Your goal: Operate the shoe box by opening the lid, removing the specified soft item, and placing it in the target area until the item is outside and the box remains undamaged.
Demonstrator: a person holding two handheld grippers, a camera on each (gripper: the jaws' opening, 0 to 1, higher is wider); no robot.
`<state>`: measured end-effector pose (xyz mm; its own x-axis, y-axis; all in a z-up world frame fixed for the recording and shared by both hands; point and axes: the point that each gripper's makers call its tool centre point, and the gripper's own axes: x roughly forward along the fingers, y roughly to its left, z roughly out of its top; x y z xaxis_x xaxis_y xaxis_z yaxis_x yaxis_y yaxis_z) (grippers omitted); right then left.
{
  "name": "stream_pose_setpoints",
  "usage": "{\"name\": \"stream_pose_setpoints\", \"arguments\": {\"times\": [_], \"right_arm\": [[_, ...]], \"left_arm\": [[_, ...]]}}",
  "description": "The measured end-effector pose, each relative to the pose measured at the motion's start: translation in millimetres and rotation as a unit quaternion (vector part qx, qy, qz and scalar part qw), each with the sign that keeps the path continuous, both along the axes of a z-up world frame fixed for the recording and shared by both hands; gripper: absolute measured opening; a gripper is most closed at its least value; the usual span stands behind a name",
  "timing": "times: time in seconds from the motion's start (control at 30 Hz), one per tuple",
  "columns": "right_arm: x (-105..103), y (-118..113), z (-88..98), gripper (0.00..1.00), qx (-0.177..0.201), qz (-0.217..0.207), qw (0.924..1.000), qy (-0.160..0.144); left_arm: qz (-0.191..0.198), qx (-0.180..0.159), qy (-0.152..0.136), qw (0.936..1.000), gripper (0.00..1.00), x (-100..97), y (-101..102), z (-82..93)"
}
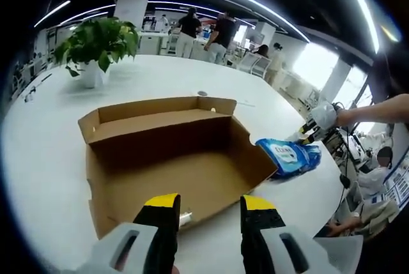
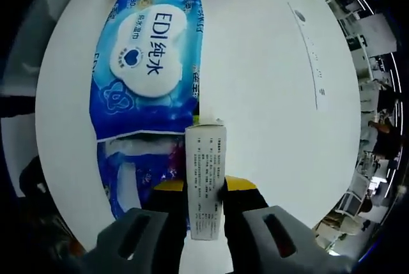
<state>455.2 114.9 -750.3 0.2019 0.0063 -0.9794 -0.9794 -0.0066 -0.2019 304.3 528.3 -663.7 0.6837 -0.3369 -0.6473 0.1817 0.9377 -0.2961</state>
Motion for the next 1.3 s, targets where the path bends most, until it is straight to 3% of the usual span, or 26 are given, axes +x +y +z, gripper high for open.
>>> {"name": "stream_pose_setpoints", "arguments": {"times": [0.67,1.3], "right_arm": [[3.6,-5.3,-0.5,0.20,-0.013,0.001,0.9999,-0.008],[3.2,-19.2,31.6,0.24,0.000,-0.039,0.9982,-0.045]], "left_arm": [[0.003,0.000,-0.002,1.0000,0.38,-1.3,4.7,1.3],[-0.007,-0.004,-0.012,0.9999,0.38,-3.9,2.5,8.5]]}}
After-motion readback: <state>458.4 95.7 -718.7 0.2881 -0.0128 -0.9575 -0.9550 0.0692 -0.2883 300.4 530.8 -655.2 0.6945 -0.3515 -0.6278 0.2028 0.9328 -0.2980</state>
